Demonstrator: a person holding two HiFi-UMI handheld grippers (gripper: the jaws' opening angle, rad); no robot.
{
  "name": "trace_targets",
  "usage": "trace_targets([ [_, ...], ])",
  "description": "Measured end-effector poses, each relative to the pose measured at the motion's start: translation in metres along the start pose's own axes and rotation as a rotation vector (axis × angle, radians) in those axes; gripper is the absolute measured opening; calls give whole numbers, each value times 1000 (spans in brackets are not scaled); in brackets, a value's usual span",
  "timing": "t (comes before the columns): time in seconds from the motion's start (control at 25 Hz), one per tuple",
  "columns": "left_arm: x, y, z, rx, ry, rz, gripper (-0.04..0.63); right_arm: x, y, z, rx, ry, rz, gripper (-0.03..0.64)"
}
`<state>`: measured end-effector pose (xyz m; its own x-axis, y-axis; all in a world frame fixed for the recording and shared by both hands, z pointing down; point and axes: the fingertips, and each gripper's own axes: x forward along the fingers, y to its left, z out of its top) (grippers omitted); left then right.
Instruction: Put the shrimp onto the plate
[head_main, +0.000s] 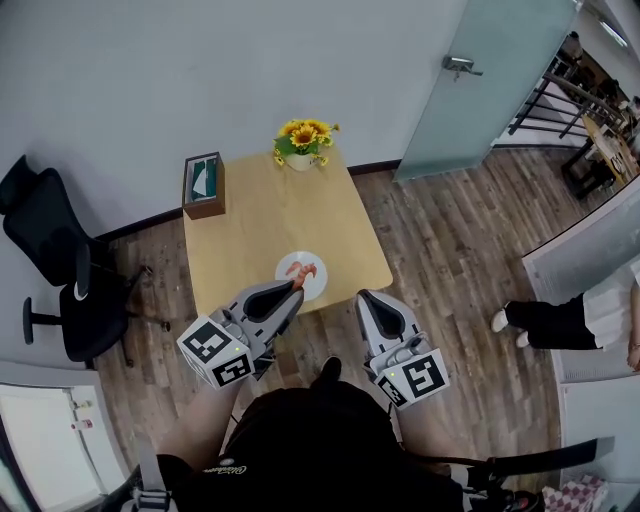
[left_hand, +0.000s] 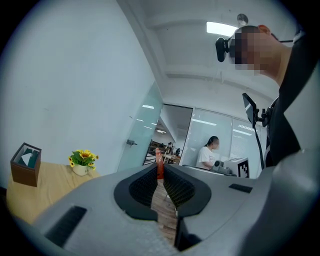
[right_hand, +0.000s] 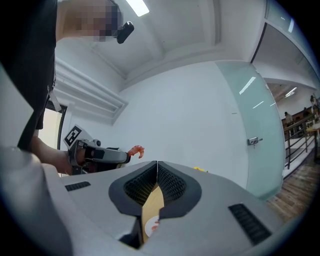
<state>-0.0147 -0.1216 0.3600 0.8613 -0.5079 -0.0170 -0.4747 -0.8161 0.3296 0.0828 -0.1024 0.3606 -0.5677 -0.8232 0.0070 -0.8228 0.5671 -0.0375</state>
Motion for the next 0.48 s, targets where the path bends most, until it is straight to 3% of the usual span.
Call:
trace_targets([
  [0.48, 56, 22, 6, -41, -9, 83, 37, 28, -62, -2, 40, 6, 87, 6],
])
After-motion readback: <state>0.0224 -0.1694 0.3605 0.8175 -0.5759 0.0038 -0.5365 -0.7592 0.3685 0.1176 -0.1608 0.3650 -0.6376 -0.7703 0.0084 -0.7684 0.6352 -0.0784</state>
